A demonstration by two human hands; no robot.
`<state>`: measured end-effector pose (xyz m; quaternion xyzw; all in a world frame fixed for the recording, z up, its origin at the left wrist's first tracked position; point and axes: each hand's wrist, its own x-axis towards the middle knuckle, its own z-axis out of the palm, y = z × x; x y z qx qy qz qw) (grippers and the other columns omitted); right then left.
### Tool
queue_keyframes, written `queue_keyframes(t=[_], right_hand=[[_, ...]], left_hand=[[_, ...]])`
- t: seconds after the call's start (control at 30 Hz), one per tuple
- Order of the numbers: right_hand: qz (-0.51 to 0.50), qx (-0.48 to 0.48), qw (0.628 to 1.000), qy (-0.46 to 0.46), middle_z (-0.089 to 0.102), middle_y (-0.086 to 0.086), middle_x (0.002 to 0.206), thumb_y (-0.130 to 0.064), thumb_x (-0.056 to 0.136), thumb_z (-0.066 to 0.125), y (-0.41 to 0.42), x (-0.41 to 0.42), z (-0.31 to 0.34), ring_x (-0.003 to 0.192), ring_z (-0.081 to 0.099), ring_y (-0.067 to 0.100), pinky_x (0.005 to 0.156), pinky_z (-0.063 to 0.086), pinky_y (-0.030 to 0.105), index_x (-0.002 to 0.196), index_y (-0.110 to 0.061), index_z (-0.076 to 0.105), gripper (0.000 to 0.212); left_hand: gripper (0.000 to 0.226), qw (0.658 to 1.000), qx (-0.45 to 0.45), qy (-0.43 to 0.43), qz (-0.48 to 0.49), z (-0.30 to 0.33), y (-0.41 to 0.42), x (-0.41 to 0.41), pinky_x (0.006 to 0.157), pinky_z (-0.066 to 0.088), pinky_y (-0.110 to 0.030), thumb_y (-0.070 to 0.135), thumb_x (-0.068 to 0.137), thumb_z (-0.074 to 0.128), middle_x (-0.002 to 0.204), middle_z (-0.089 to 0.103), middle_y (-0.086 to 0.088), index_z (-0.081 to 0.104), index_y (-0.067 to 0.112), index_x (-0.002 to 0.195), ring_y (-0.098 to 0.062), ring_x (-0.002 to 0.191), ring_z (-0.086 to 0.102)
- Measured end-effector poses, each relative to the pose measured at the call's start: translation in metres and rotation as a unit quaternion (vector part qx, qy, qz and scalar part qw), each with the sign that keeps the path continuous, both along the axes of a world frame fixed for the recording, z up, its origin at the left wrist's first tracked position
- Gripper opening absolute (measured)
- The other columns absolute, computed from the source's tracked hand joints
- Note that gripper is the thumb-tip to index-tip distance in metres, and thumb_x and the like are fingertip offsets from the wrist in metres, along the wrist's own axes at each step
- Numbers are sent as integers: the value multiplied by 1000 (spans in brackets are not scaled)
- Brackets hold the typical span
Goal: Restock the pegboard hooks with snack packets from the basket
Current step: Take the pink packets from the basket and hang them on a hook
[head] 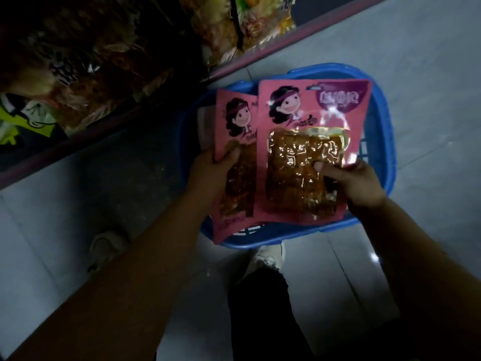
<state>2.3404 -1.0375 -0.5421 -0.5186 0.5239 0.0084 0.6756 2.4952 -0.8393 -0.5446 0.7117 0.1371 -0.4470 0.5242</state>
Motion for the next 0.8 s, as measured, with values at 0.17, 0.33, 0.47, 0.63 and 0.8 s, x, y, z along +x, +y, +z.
queue_keyframes(t=[0.17, 0.33, 0.47, 0.63, 0.8], right_hand=[[-16, 69, 996, -50, 74, 15, 100, -8, 71, 74, 28, -10, 96, 85, 72, 29, 69, 58, 38, 104, -7, 71, 34], [0, 102, 993, -52, 75, 13, 94, -22, 69, 73, 74, 13, 231, 83, 73, 25, 66, 58, 31, 97, -8, 74, 31], [51, 55, 995, -69, 76, 13, 89, -37, 63, 75, 114, 50, 340, 80, 73, 25, 64, 57, 29, 91, -8, 76, 40], [136, 34, 977, -160, 76, 12, 83, -41, 56, 82, 164, 108, 466, 72, 73, 26, 62, 56, 35, 87, -10, 76, 45], [187, -23, 929, -320, 71, 1, 62, -21, 63, 75, 224, 170, 577, 55, 66, 11, 53, 54, 24, 67, -16, 74, 6]], left_hand=[[12, 989, -51, 38, 133, 82, 29, 5, 58, 57, -24, 17, 89, 60, 72, 72, 10, 65, 19, 100, -6, 65, 70], [9, 984, -24, -7, 175, 219, 89, 18, 83, 54, -37, 24, 85, 65, 87, 75, 9, 70, 27, 92, -10, 84, 71], [6, 969, -68, -99, 216, 342, 142, 31, 84, 53, -37, 36, 75, 73, 86, 75, 12, 75, 41, 78, -8, 87, 71], [33, 918, -172, -169, 314, 478, 215, 49, 76, 57, -35, 40, 62, 81, 99, 75, 0, 77, 25, 91, -22, 99, 69], [23, 865, -196, -294, 358, 582, 294, 75, 67, 57, -28, 36, 71, 72, 96, 75, 3, 77, 27, 91, -15, 92, 71]])
